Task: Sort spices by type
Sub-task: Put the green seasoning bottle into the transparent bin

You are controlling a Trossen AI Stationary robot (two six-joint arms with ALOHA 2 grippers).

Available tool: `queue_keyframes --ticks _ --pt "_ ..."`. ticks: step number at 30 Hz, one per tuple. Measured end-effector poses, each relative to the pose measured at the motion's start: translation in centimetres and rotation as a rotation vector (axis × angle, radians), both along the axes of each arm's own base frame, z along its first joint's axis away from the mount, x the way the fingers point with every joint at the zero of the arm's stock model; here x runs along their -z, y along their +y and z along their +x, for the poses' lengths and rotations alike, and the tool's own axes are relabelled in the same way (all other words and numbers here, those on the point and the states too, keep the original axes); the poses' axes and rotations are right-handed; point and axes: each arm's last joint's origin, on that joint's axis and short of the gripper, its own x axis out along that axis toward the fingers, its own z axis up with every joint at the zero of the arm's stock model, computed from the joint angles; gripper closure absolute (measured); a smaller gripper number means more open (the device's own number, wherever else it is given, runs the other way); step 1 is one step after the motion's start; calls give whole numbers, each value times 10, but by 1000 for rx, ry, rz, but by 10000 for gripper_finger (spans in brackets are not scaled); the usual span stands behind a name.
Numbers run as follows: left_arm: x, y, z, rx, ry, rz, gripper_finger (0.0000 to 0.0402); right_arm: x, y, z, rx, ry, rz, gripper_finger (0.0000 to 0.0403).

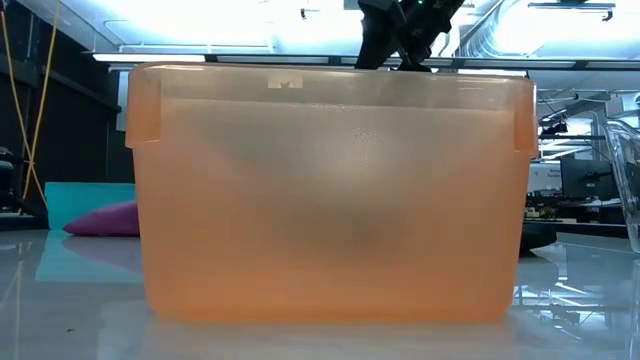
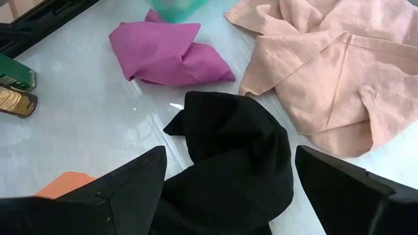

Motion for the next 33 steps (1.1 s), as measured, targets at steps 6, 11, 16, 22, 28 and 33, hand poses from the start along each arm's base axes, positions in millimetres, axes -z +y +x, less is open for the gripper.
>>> queue_keyframes --ticks 6,11,16,22,28,33 --pt "18 1 -2 -32 9 -3 87 0 0 0 10 0 -5 69" --pt "20 -3 2 -26 -36 -49 87 0 0 0 10 1 -5 69" --pt "30 0 -1 -9 -21 -21 87 0 0 0 9 1 -5 69" --pt "39 0 -1 43 -40 -29 96 0 0 -1 9 8 -4 69" --pt "39 0 -1 106 -60 -17 123 1 0 -1 10 12 -5 69" --pt "39 0 -1 171 -75 0 186 1 0 -1 13 14 -9 69"
